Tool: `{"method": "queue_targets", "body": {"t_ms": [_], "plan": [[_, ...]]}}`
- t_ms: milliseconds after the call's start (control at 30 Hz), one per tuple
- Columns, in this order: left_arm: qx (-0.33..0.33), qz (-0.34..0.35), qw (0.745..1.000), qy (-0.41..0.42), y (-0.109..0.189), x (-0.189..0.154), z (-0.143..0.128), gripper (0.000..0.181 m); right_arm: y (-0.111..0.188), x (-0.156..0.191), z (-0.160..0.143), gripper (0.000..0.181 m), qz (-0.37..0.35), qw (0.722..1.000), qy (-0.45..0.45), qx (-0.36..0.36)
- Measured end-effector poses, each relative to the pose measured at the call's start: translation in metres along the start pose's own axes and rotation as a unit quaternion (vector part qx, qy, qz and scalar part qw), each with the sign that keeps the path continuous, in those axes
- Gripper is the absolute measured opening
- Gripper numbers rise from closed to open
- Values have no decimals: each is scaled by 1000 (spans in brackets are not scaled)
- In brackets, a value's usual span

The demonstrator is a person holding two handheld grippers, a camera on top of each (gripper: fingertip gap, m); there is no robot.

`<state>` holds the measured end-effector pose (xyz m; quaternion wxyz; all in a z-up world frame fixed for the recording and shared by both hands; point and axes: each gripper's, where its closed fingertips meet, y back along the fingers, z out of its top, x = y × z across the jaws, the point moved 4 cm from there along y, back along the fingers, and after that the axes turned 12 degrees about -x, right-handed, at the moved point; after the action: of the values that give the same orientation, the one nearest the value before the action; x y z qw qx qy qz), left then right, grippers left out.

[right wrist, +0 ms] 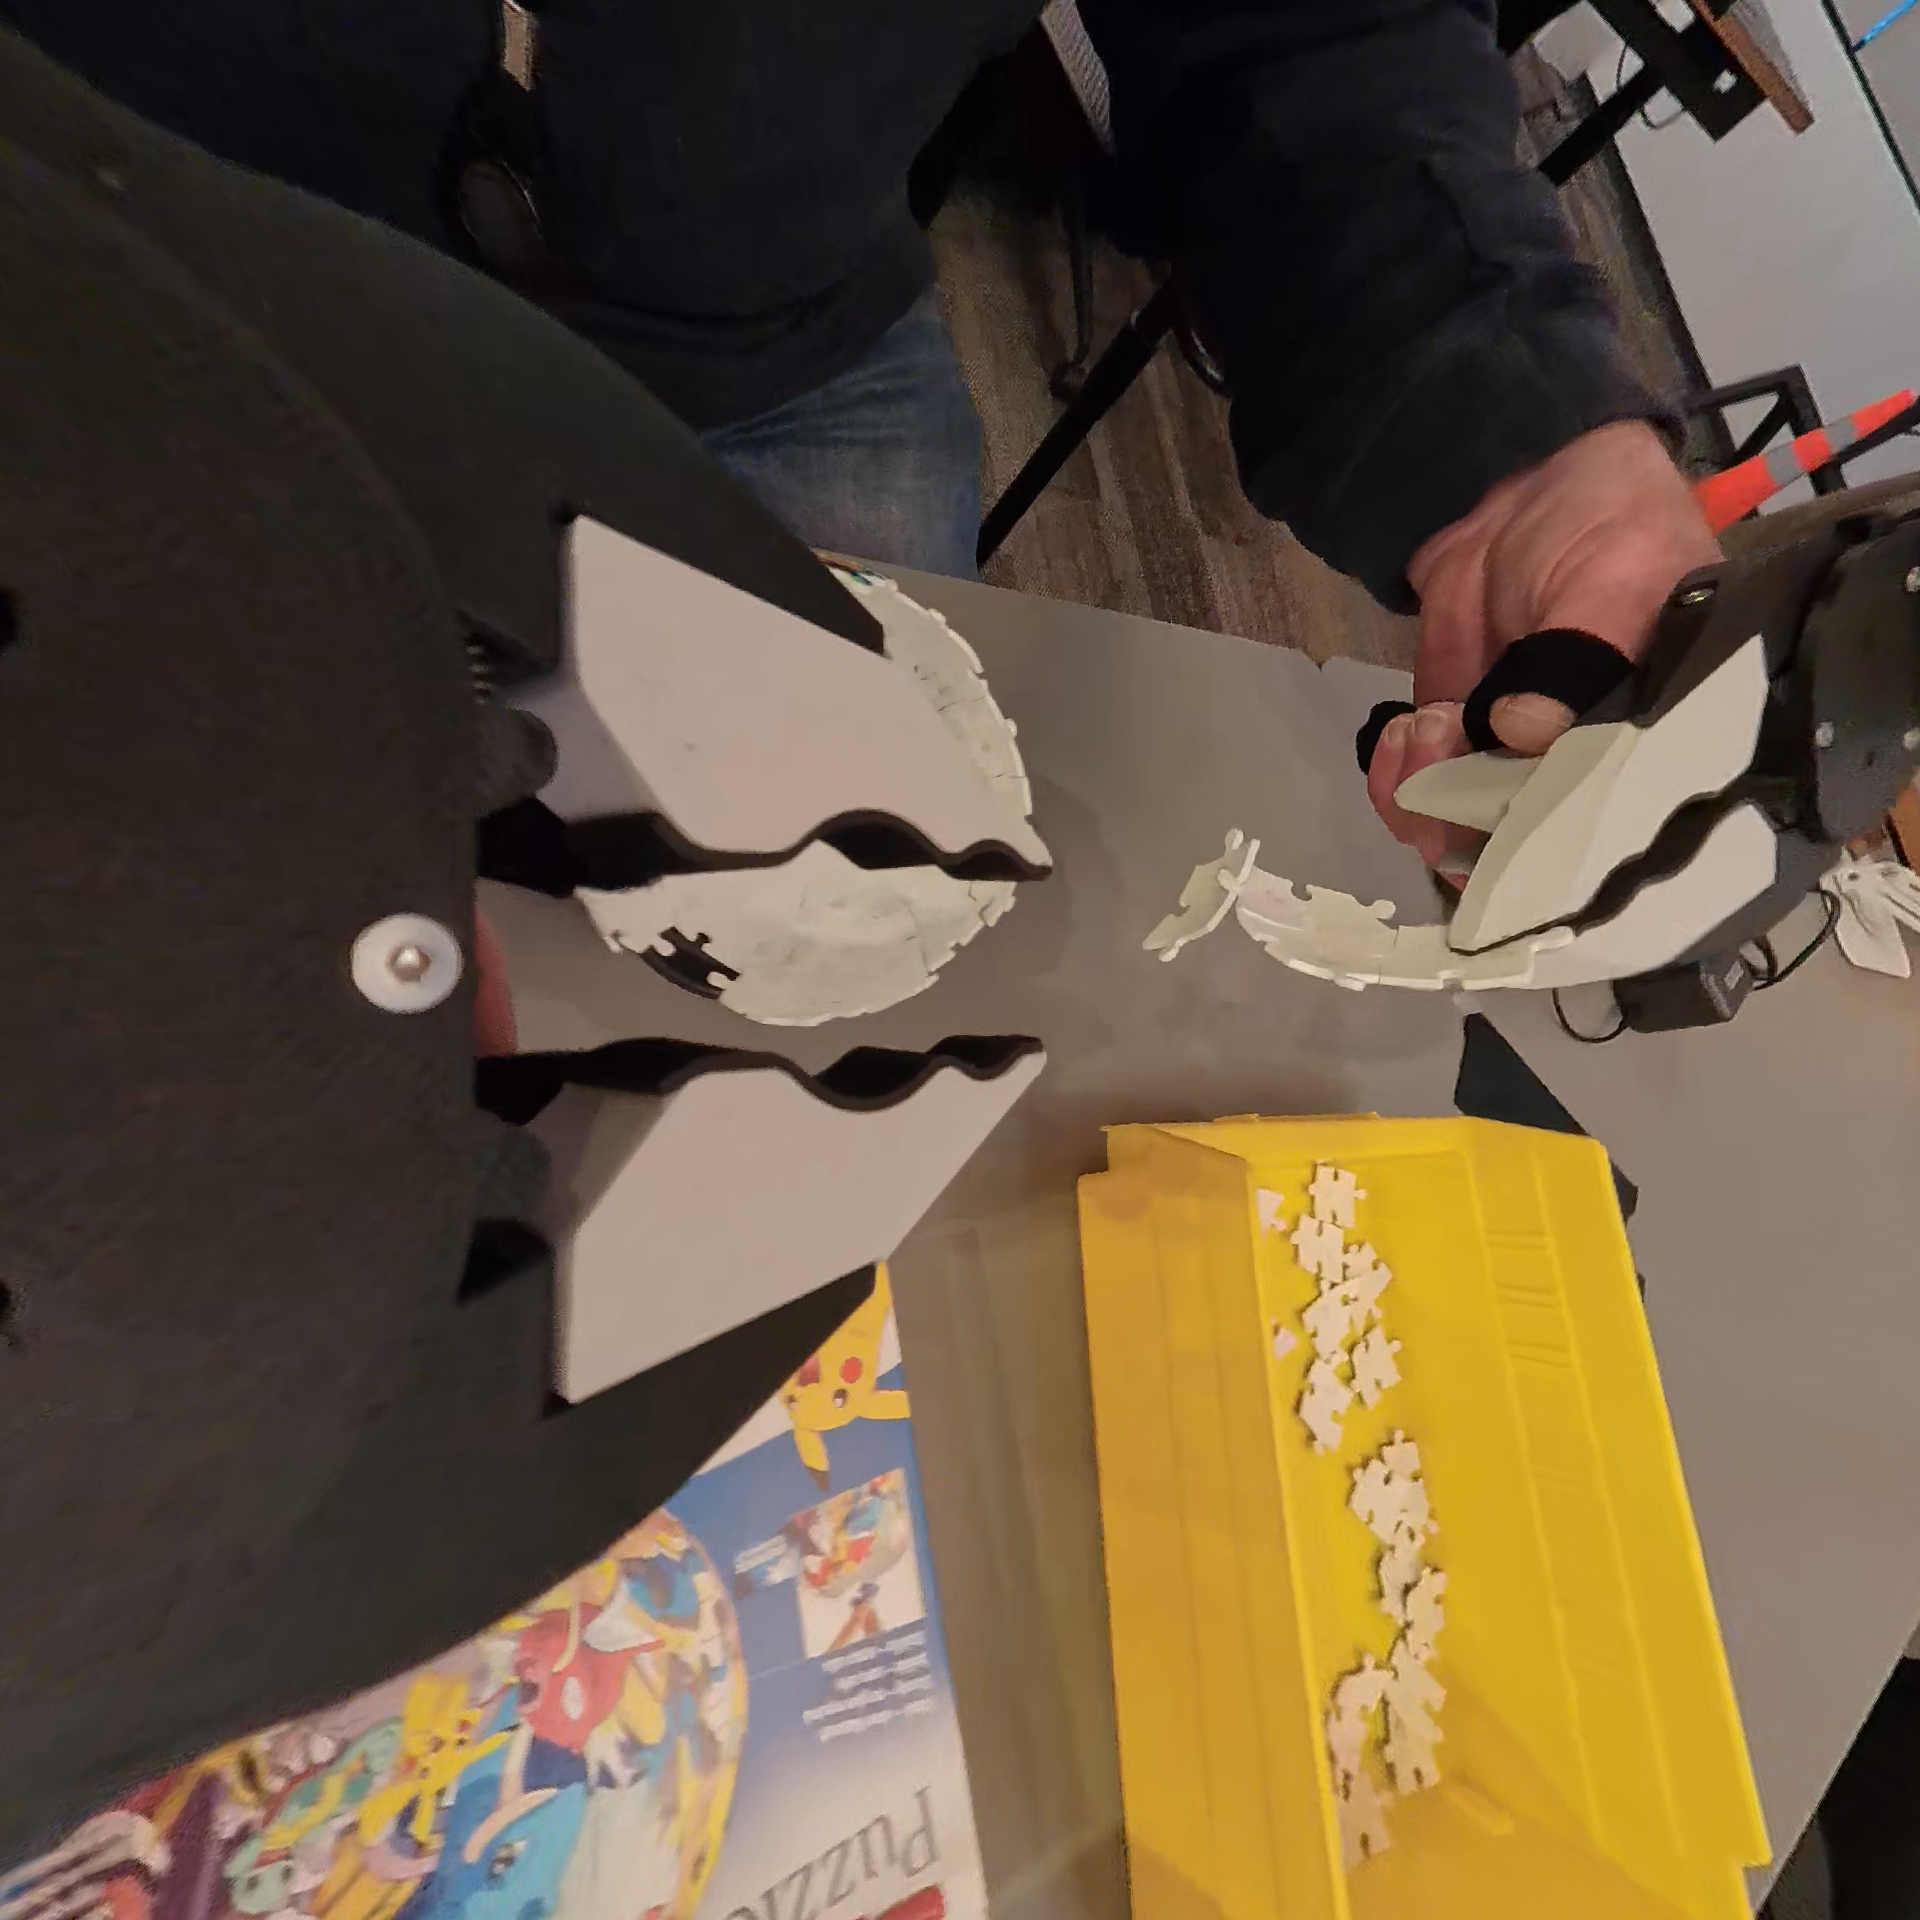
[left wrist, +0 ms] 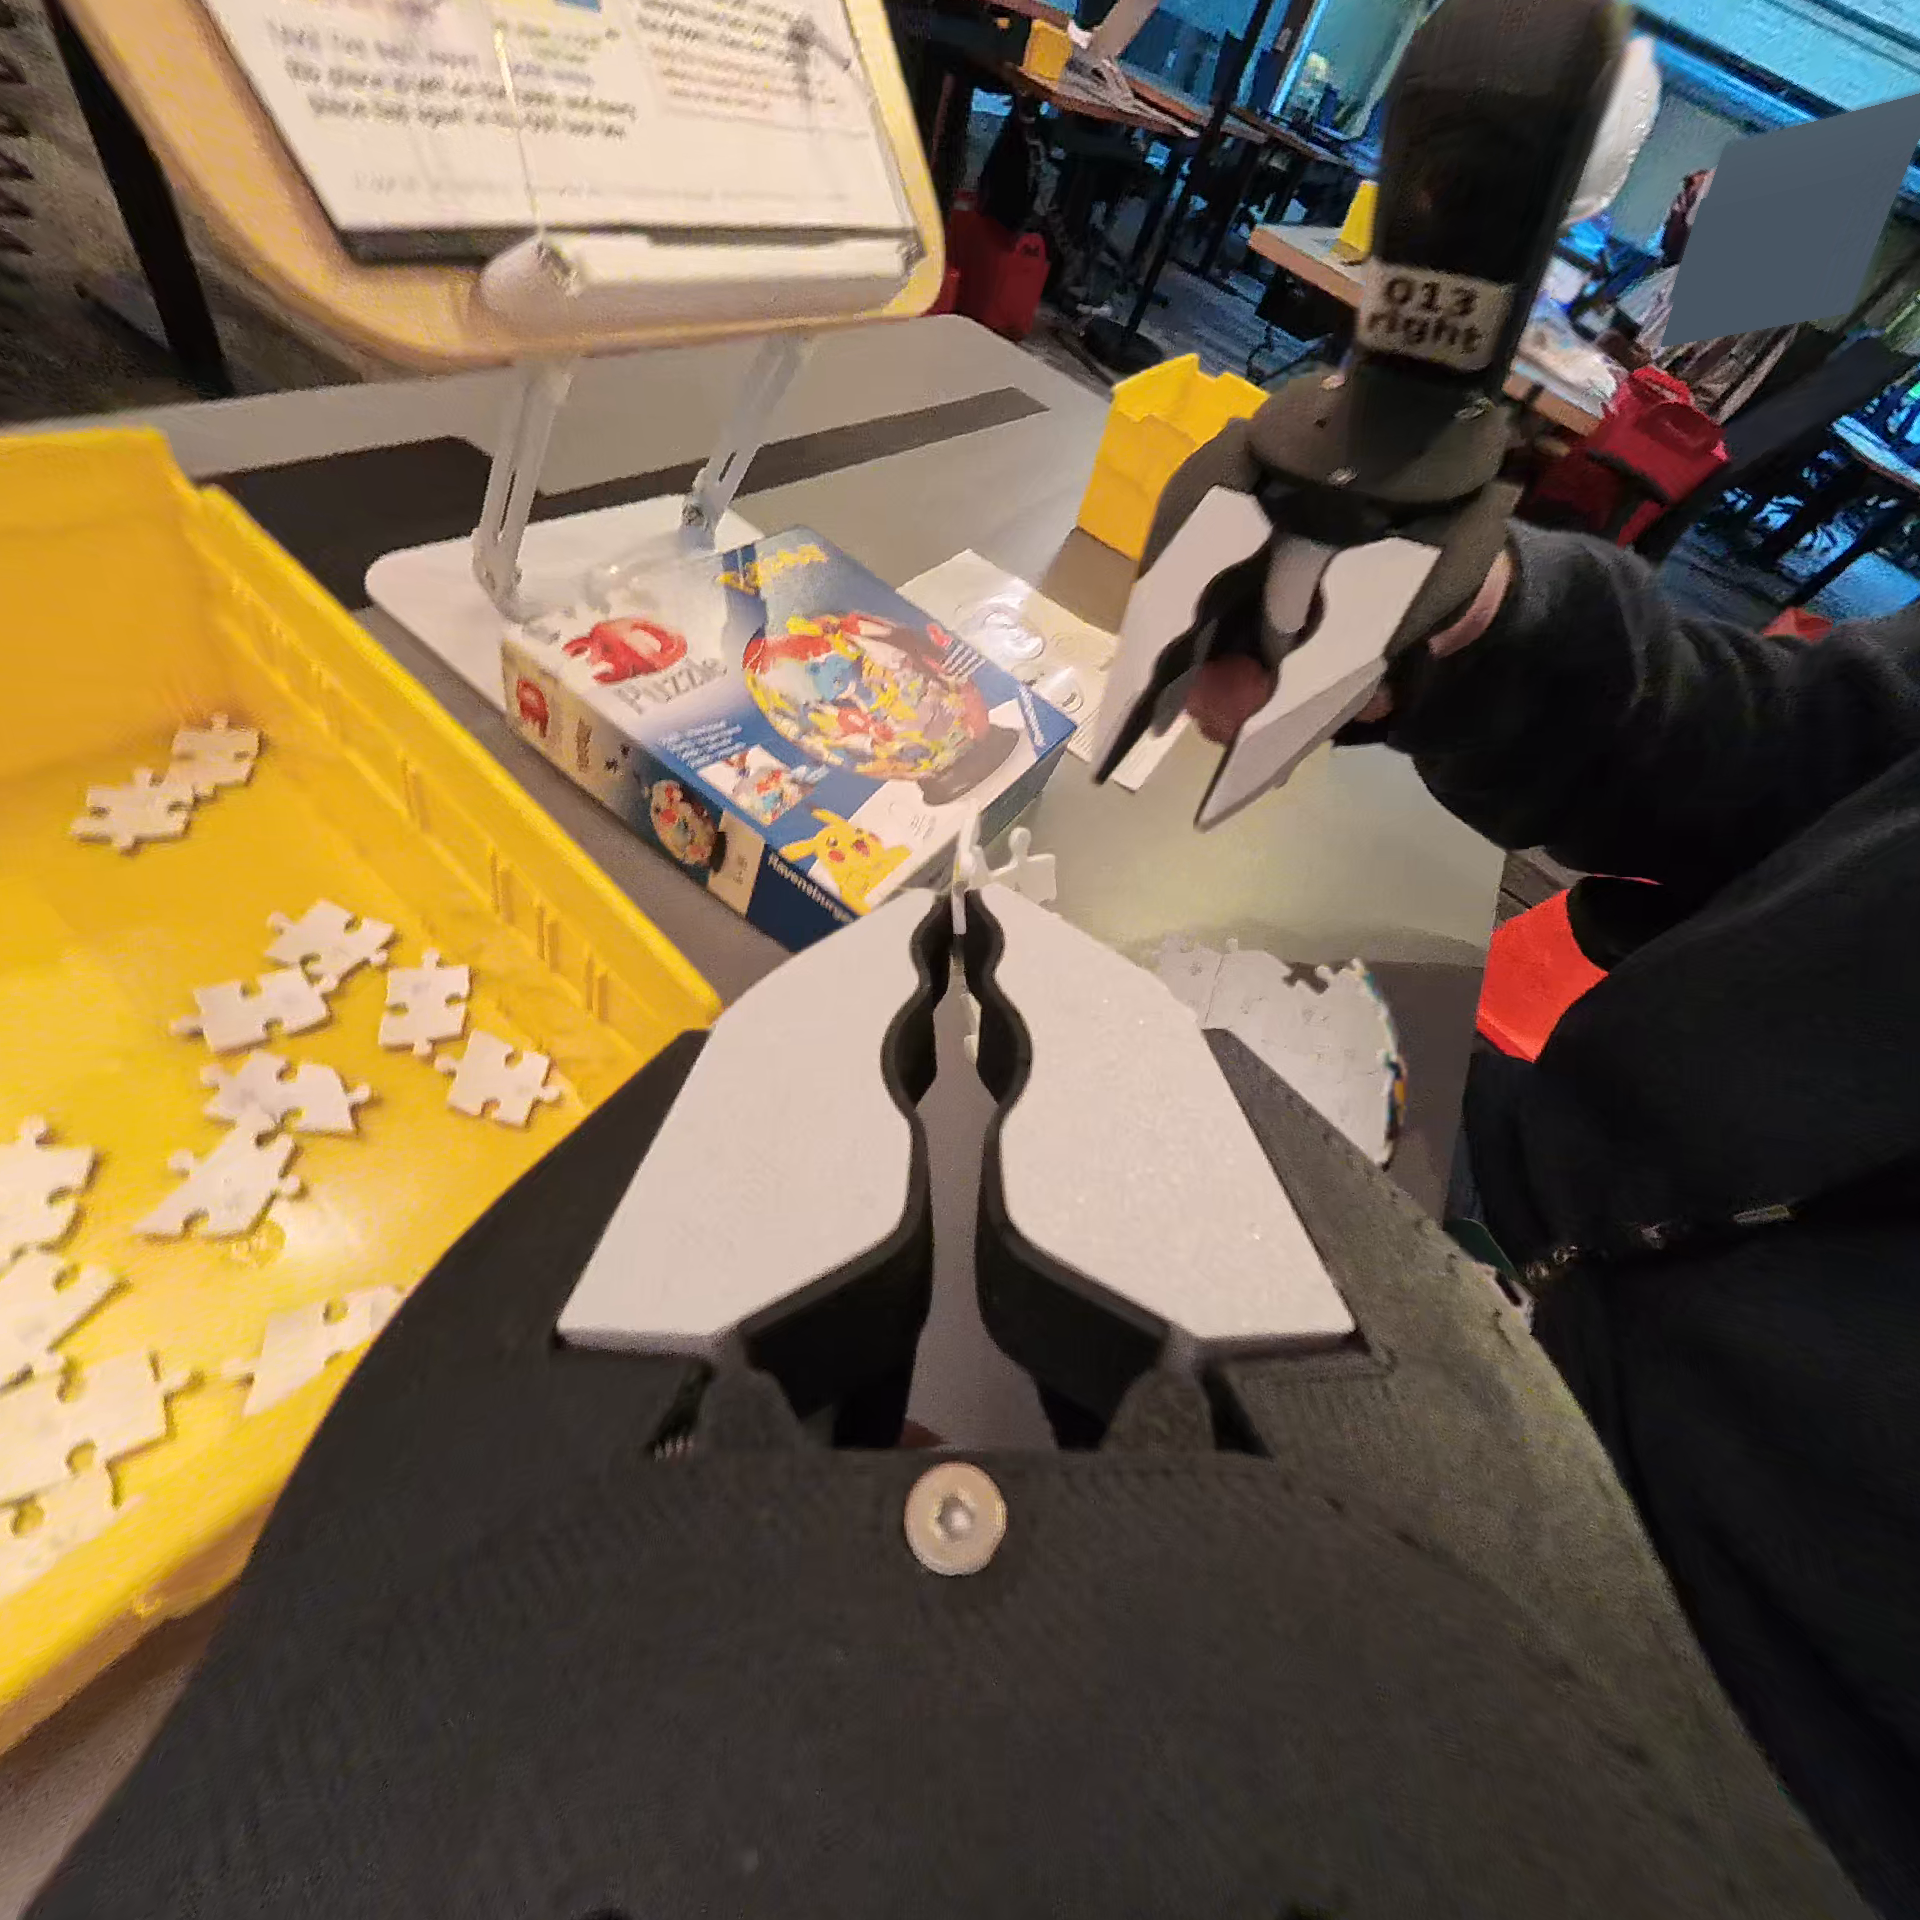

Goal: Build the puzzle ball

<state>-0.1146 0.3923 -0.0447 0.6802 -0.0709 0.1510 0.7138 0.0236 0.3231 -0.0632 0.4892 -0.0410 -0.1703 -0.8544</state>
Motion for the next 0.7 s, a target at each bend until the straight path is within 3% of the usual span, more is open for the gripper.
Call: {"method": "queue_targets", "body": {"t_ms": [267, 433, 600, 700], "plan": [[-10, -35, 999, -39, -23, -20, 35, 2, -24, 3, 16, 41, 80, 996, 3, -39], [-14, -41, 998, -55, -35, -25, 44, 2, -28, 5, 20, 35, 119, 991, -27, -56], [-11, -44, 997, -64, -43, -27, 45, 2, -22, 4, 23, 13, 125, 988, -56, -67], [-5, -43, 997, -68, -47, -28, 41, 2, -17, 0, 18, 18, 108, 991, -58, -58]]}}
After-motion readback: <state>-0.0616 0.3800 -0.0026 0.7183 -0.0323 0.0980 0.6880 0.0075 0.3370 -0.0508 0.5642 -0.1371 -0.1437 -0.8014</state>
